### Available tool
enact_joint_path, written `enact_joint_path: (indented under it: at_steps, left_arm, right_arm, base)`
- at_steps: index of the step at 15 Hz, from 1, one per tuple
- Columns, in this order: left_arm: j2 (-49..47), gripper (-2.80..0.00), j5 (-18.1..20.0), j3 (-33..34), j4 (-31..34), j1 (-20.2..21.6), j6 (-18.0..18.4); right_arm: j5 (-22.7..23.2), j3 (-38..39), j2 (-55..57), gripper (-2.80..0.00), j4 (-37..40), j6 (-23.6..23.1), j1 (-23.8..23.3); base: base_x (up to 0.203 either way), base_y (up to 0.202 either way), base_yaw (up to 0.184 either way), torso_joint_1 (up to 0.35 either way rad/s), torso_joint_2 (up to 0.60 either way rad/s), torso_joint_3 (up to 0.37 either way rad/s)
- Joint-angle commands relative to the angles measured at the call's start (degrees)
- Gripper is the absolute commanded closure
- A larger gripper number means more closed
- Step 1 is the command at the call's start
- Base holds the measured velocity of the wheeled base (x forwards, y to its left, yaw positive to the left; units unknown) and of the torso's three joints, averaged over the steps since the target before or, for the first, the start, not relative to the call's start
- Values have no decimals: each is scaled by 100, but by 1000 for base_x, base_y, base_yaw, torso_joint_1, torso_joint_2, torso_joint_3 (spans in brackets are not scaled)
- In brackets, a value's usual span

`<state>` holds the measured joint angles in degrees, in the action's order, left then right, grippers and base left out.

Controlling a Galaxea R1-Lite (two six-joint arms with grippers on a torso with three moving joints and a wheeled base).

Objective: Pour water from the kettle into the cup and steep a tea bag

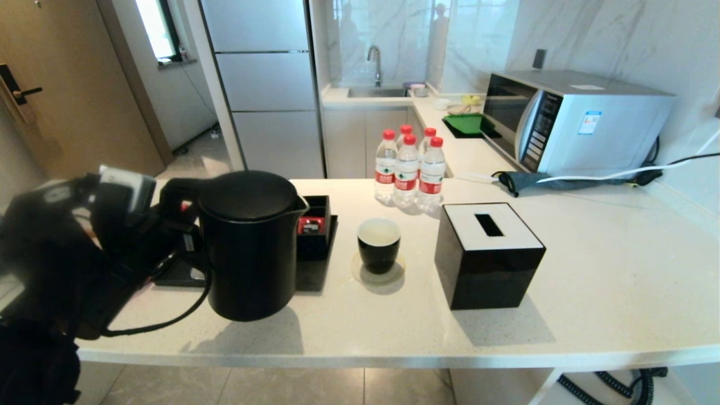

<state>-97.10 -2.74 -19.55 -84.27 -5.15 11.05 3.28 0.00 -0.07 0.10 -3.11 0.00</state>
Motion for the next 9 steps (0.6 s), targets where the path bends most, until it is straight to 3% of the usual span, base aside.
enact_joint_path:
  at_steps: [1,3,7,9]
  left_arm:
    - [4,0,-7,-69,72,-76,46]
    - [58,0,-46,-192,342,-197,168]
    - [6,0,-919,-612,751,-715,213]
    - [-66,0,-1102,-710,842,-856,213]
  right_arm:
    - [6,0,7,0,-1,-6,0]
    - [6,0,7,0,-1,-6,0]
    - [6,0,7,0,-1,-6,0]
    - [6,0,7,0,-1,-6,0]
  base:
    - [0,0,0,0,0,0]
    - [0,0,0,0,0,0]
    - [0,0,0,0,0,0]
    - [0,0,0,0,0,0]
